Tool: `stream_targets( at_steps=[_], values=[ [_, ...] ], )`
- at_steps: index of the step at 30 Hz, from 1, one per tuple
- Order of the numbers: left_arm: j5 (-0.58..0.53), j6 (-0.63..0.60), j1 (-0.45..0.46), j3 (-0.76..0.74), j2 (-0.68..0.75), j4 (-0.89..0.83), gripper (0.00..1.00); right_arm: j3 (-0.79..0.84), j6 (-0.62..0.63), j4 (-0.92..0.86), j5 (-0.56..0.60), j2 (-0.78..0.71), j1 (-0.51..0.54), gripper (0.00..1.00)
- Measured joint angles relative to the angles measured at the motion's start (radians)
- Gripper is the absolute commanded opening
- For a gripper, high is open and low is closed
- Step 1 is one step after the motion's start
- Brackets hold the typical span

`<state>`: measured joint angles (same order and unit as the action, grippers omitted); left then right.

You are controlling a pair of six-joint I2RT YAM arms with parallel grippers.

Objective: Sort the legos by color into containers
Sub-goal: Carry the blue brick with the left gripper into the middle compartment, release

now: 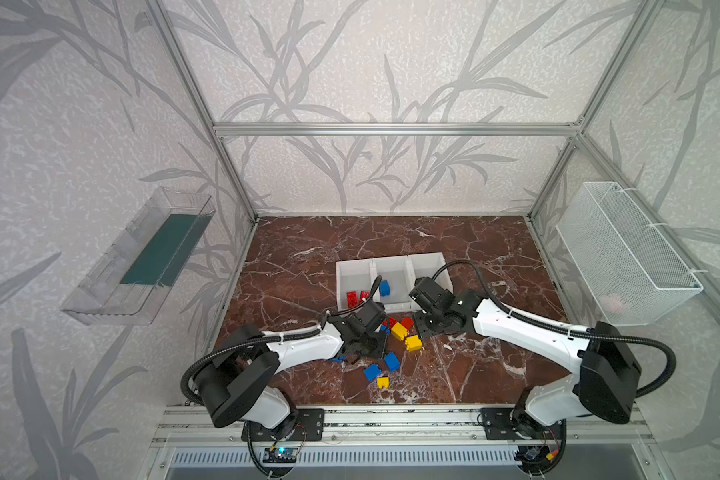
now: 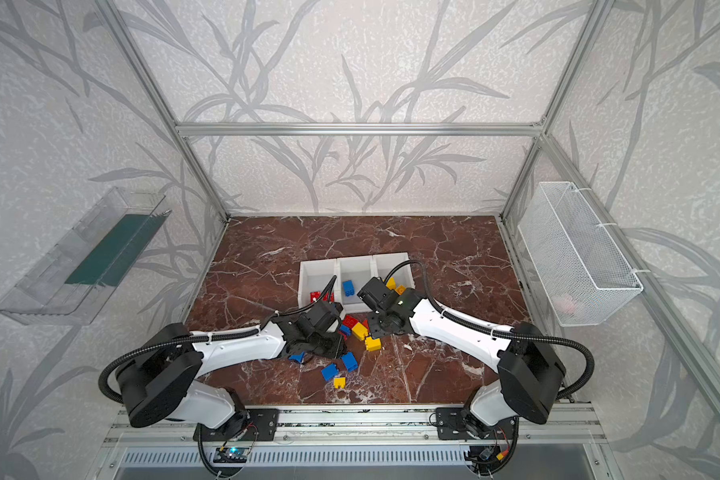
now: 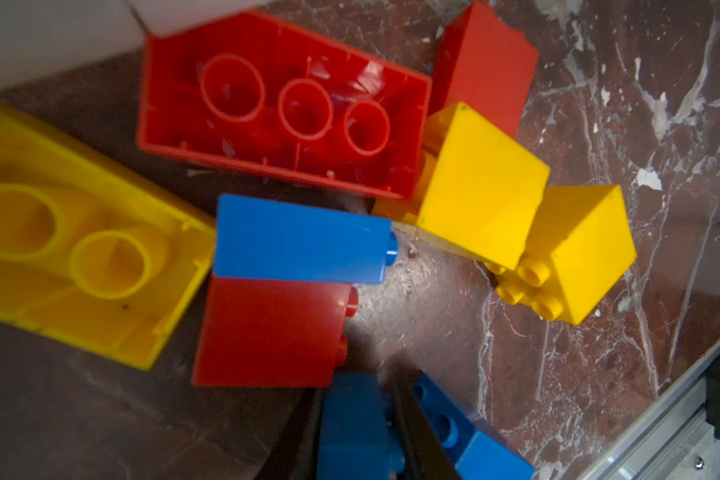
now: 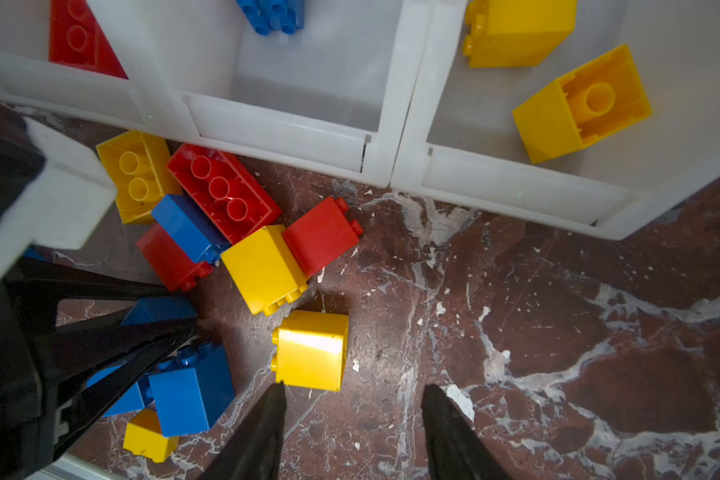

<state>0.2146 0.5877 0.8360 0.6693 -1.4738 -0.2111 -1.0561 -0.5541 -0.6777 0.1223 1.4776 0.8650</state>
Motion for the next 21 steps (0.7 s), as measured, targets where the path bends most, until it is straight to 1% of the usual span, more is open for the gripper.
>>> stream_targets(
  at_steps=[5, 10, 13, 16, 21],
  values=[
    [-0.012, -0.007, 0.001, 0.036, 0.042, -0.042, 0.24, 0.000, 0.000, -0.002, 0.005, -0.022, -0.007, 0.54],
    [-0.068, -0.051, -0.001, 0.154, 0.104, -0.053, 0.26, 0.013, 0.000, -0.006, 0.013, -0.066, -0.028, 0.54],
    [-0.106, -0.092, -0.018, 0.233, 0.103, -0.032, 0.27, 0.030, 0.000, -0.008, 0.016, -0.101, -0.041, 0.54],
    [-0.107, -0.122, -0.057, 0.328, 0.035, -0.018, 0.27, 0.047, 0.001, -0.008, 0.018, -0.132, -0.050, 0.54],
    [-0.065, -0.145, -0.129, 0.512, -0.196, 0.003, 0.27, 0.084, 0.000, -0.009, 0.022, -0.185, -0.056, 0.54]
  ],
)
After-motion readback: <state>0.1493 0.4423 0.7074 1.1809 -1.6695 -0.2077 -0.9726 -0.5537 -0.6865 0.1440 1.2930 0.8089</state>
